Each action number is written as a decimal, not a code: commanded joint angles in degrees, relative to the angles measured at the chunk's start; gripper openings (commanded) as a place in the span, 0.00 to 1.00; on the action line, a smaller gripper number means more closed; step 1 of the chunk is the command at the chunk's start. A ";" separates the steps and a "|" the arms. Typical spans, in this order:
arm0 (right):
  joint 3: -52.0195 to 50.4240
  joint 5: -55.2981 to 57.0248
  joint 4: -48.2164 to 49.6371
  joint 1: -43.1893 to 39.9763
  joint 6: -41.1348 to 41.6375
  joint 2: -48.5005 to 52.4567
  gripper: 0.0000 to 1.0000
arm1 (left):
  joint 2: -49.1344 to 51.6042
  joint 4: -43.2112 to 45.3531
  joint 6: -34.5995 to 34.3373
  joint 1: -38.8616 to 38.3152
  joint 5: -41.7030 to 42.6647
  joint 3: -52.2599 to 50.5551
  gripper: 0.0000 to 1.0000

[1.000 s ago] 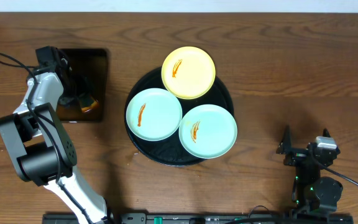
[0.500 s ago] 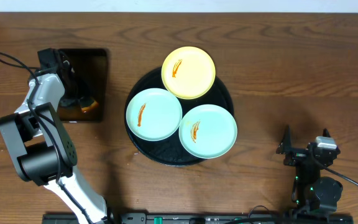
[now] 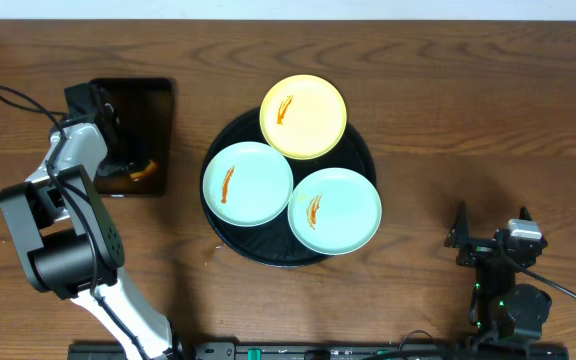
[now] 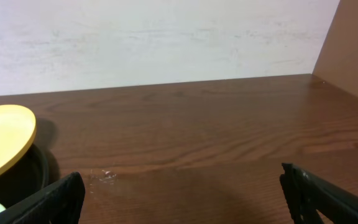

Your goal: Clean dirty plates on tray and stack at the side

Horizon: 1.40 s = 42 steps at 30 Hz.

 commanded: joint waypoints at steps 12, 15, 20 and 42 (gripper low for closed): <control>-0.09 0.37 -0.24 -0.46 -0.42 -0.09 0.99 | -2.08 0.31 0.00 0.00 -0.31 -1.31 0.20; -0.09 0.35 -0.24 -0.46 -0.42 -0.09 0.99 | -4.68 0.33 0.02 0.00 2.71 -1.31 0.20; -0.09 0.37 -0.26 -0.46 -0.42 -0.09 0.99 | -11.52 0.33 0.00 0.00 5.44 -1.31 0.09; -0.09 0.37 -0.26 -0.46 -0.42 -0.09 0.99 | -12.20 9.84 0.04 0.07 4.96 -2.25 0.08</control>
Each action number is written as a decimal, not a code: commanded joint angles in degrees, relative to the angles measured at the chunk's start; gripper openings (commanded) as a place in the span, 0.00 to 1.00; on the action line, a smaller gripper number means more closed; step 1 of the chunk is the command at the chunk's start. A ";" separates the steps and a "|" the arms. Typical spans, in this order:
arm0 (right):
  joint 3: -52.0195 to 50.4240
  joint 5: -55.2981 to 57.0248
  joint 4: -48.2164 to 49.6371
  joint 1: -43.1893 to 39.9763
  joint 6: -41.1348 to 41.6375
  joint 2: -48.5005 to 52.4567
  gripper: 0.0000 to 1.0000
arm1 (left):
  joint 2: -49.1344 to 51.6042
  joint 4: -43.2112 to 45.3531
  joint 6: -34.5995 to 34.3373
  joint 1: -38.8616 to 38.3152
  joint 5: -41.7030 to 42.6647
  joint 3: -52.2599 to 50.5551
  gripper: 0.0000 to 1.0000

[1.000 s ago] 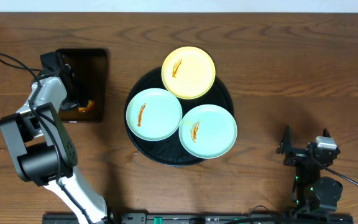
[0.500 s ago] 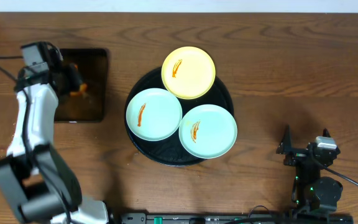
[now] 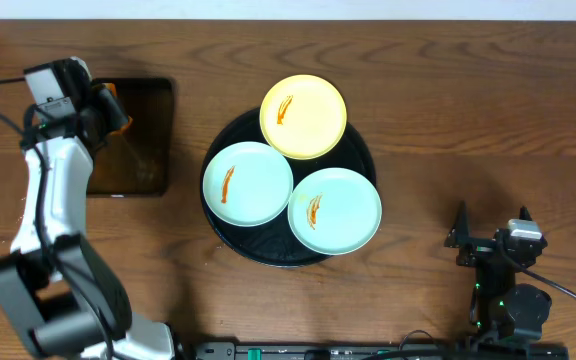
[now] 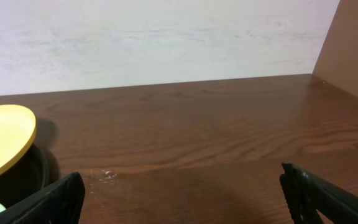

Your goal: Clean dirty plates on tray and stack at the side

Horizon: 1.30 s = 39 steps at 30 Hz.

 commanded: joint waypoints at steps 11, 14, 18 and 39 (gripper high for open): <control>-0.09 0.37 -0.26 -0.46 -0.42 -0.09 0.99 | -1.75 2.47 -0.33 0.09 1.03 -0.55 0.07; -0.09 0.37 -0.26 -0.46 -0.42 -0.09 0.99 | -8.48 3.45 -0.31 0.09 0.98 -0.55 0.07; -0.09 0.37 -0.24 -0.46 -0.42 -0.09 0.99 | -16.37 5.64 -0.31 0.09 0.98 -0.55 0.07; -0.09 0.37 -0.26 -0.46 -0.42 -0.09 0.99 | 1.97 5.99 0.76 1.44 1.40 -0.76 0.07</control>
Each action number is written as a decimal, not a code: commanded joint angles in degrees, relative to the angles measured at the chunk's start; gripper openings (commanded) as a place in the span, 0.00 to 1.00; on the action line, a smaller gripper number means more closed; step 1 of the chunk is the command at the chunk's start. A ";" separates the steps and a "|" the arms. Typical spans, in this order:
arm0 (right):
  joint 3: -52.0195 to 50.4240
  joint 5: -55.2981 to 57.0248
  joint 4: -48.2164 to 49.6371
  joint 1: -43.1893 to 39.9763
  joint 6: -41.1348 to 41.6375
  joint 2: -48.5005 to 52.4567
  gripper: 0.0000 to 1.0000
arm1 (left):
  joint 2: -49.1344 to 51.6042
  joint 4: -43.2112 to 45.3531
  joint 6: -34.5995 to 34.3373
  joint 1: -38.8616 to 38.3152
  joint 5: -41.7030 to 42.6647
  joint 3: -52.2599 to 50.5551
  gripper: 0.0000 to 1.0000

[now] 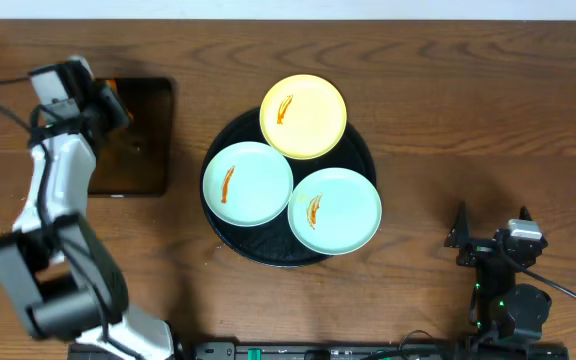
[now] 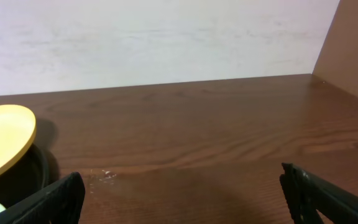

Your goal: Clean dirty plates on tray and stack at the side

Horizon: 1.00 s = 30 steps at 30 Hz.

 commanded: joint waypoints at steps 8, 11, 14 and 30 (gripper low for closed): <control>-0.09 0.37 -0.24 -0.46 -0.42 -0.09 0.99 | -14.36 4.98 0.79 0.52 10.12 0.50 0.07; -0.09 0.37 -0.24 -0.46 -0.42 -0.09 0.99 | -18.12 5.75 4.79 0.52 10.12 0.50 0.07; -0.09 0.37 -0.24 -0.46 -0.42 -0.09 0.99 | -18.29 3.87 8.66 0.52 10.08 0.48 0.07; -0.09 0.37 -0.24 -0.46 -0.42 -0.09 0.99 | -0.74 -0.26 15.96 0.79 6.88 -1.86 0.07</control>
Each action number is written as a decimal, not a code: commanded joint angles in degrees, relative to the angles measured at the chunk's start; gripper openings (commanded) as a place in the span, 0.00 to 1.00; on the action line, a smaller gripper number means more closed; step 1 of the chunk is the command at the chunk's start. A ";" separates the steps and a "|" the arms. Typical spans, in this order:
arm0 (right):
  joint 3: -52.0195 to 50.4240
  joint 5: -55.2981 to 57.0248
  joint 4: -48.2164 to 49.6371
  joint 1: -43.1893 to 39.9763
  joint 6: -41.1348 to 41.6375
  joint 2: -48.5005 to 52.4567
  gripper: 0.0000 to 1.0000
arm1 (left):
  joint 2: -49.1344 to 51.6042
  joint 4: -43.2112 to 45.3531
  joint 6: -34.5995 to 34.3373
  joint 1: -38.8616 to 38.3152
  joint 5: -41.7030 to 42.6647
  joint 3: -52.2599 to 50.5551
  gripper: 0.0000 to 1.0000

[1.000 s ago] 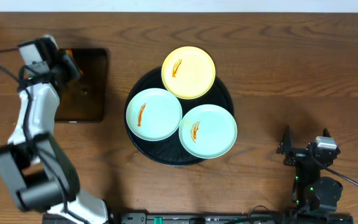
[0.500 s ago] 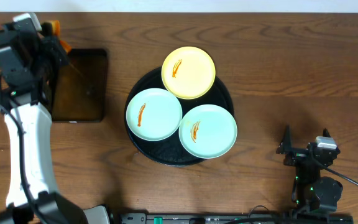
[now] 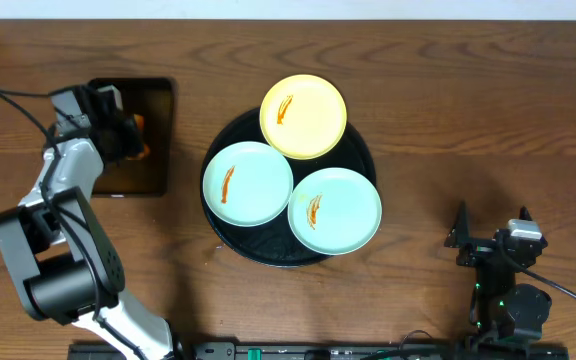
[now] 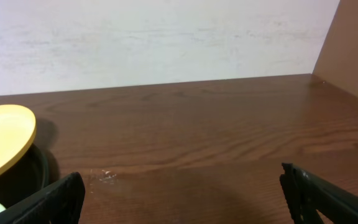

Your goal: Clean dirty plates on tray and stack at the side

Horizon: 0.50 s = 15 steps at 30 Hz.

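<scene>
Three dirty plates lie on the round black tray (image 3: pixel 226 245): a yellow plate (image 3: pixel 303 116) at the back, a light blue plate (image 3: pixel 247 183) at the left and a light blue plate (image 3: pixel 334 210) at the right, each with an orange smear. My left gripper (image 3: pixel 128 140) is over the dark square tray (image 3: pixel 154 105) at the left, shut on a small orange sponge (image 3: pixel 140 151). The right gripper (image 3: pixel 490 225) rests near the table's front right, open and empty (image 4: pixel 182 199). The yellow plate's edge (image 4: pixel 5 140) shows in the right wrist view.
The brown wooden table (image 3: pixel 468 100) runs to a white wall (image 4: pixel 166 37) at the back. A wooden side panel (image 4: pixel 353 50) stands at the right in the right wrist view. A black cable (image 3: pixel 13 100) trails by the left arm.
My left gripper has moved from the dark square tray's back left corner to over its middle, the orange sponge still in it. The right arm and the plates have not moved.
At first my left gripper was down in the dark square tray at the orange sponge. Then it stood at the tray's back left corner with the sponge in it, and stayed there. Now it is over the tray's middle. The plates are unchanged.
</scene>
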 commanded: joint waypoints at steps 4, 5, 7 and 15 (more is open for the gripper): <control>-0.09 0.37 -0.26 -0.46 -0.42 -0.09 0.99 | -13.29 2.16 1.57 0.31 3.02 3.21 0.07; -0.09 0.37 -0.24 -0.46 -0.42 -0.09 0.99 | -15.87 2.75 1.55 0.31 3.02 3.21 0.07; -0.09 0.37 -0.26 -0.46 -0.42 -0.09 0.99 | -20.48 3.72 1.57 0.31 3.02 3.21 0.07; -0.09 0.35 -0.24 -0.46 -0.42 -0.09 0.99 | -23.21 1.99 6.51 0.33 0.81 1.09 0.08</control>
